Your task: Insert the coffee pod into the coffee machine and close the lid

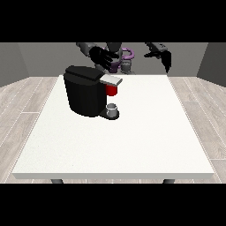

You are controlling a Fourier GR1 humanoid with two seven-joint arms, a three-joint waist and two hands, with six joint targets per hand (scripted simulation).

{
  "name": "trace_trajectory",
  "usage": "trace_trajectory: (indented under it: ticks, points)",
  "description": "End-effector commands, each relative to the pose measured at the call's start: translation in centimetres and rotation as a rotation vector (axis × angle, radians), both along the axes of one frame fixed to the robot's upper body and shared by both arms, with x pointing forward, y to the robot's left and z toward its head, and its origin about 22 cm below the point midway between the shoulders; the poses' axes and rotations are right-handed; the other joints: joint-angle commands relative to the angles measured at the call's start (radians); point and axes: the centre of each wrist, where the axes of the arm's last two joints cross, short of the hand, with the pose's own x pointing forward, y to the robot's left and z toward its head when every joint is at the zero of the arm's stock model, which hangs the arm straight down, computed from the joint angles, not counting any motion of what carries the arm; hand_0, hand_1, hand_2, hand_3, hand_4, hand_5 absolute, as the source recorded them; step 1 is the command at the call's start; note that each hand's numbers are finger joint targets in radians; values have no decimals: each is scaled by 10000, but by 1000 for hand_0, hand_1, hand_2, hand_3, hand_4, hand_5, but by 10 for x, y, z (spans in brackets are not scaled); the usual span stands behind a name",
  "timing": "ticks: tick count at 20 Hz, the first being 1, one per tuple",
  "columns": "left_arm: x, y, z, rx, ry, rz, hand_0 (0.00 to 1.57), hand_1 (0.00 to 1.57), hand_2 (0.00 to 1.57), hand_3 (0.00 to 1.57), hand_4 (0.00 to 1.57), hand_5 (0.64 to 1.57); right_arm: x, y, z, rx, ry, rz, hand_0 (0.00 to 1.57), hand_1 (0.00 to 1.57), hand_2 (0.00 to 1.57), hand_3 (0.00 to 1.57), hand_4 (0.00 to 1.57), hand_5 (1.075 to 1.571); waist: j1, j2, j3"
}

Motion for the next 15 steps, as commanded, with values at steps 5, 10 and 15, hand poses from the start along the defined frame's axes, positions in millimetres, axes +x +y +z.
trace_trajectory:
  ticks: [5, 10, 15]
  points:
    - [-5, 11, -11, 98, -149, 187, 0, 0, 0, 0, 0, 1571, -19, 41, -21, 685, -343, 1163, 0, 0, 0, 0, 67, 1571, -573, -417, 1]
    - [-21, -1, -30, -162, 202, 164, 0, 0, 0, 0, 185, 1571, -44, 36, -58, 1709, 133, 1381, 0, 0, 0, 0, 275, 1571, -457, -1146, 3]
    - [-35, 12, -53, -202, 930, 541, 0, 0, 0, 0, 192, 1571, -95, 25, -114, 2876, 1545, 927, 0, 0, 0, 0, 157, 1571, -1480, -2123, 3]
